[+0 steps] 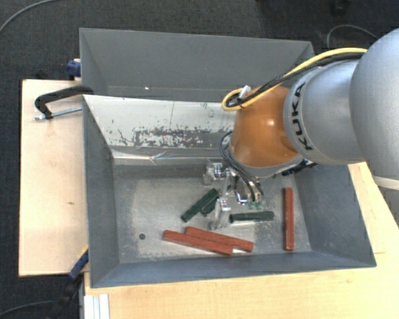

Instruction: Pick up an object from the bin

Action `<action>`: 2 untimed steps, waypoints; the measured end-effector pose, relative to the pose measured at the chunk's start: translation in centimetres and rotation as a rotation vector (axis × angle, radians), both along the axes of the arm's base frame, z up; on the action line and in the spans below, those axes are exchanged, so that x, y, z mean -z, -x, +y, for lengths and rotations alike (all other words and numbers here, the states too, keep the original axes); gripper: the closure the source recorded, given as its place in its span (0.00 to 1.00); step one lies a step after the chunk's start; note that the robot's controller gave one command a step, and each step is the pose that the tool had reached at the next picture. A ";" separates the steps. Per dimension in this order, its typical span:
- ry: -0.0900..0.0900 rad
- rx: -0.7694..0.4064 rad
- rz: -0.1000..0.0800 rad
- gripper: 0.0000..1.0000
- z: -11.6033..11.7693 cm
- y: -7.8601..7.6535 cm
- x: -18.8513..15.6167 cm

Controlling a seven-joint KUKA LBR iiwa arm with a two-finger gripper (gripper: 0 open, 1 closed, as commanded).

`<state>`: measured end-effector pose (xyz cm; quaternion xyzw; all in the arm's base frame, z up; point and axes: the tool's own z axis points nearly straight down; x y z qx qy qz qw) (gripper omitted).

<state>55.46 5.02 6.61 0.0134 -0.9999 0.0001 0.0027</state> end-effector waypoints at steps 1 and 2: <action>-0.002 0.000 -0.006 1.00 0.1 -0.1 -0.5; -0.004 -0.009 -0.021 1.00 3.1 -1.9 -17.2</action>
Offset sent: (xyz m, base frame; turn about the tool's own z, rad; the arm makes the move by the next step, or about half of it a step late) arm 0.0000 0.0000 0.0000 0.0000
